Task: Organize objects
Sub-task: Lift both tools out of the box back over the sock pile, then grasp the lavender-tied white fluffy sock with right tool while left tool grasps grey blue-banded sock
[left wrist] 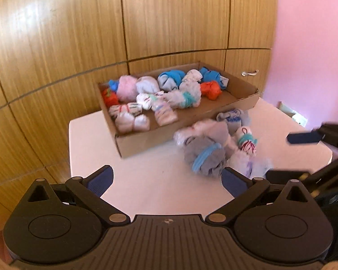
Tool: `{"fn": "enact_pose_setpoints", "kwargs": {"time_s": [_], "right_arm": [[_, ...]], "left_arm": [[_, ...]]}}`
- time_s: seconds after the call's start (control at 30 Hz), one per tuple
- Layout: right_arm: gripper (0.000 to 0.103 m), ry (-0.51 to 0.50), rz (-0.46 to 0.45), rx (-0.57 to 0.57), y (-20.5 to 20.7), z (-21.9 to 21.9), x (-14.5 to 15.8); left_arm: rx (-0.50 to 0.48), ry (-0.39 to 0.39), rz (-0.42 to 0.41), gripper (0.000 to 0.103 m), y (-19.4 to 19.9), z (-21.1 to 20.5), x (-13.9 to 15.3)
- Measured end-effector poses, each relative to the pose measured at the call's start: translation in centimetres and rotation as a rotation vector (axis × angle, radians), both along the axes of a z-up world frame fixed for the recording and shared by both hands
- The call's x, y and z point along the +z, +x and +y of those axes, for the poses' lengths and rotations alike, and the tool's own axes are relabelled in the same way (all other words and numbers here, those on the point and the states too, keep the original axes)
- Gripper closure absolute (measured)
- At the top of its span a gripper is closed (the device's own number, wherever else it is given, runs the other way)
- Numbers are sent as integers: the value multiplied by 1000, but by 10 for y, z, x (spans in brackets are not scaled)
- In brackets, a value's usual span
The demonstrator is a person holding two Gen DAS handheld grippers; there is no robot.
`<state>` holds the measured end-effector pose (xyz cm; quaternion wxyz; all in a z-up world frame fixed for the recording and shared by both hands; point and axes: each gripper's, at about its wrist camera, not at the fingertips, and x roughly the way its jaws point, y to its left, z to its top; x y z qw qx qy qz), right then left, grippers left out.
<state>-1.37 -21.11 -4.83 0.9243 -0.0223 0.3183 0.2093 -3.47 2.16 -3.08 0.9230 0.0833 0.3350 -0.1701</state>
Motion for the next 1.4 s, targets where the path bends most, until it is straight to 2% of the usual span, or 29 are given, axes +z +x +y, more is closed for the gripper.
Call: {"fn": "enact_pose_setpoints", "kwargs": {"time_s": [0.23, 0.33, 0.4, 0.47, 0.5, 0.67, 0.83, 1.0, 1.13, 1.23, 1.4], "right_arm": [[25, -28, -34, -42, -3, 24, -28], [37, -41, -31, -42, 1, 29, -35], [42, -48, -37, -45, 3, 29, -38], [59, -48, -52, -42, 1, 27, -38], [61, -50, -60, -41, 0, 25, -38], [61, -47, -95, -27, -17, 9, -33], [61, -30, -91, -55, -28, -15, -27], [60, -18, -91, -82, -32, -30, -23], [60, -8, -92, -94, -31, -36, -22], [60, -5, -89, -97, -30, -38, -22], [60, -3, -76, -89, -28, -41, -24]], "left_arm": [[31, -13, 4, 1, 1, 14, -2], [33, -11, 10, 1, 5, 13, -5], [32, -17, 14, 1, 8, 11, -5], [25, -20, 16, 1, 12, 7, -6], [23, -22, 16, 1, 13, 4, -6], [-7, -25, 14, 1, 20, -19, -11], [-33, -2, 7, 1, 29, -45, -20], [-57, 13, 11, 7, 36, -60, -28], [-55, -12, 48, 22, 46, -61, -36], [-58, -32, 83, 41, 50, -58, -41], [-47, -79, 103, 45, 50, -48, -42]]}}
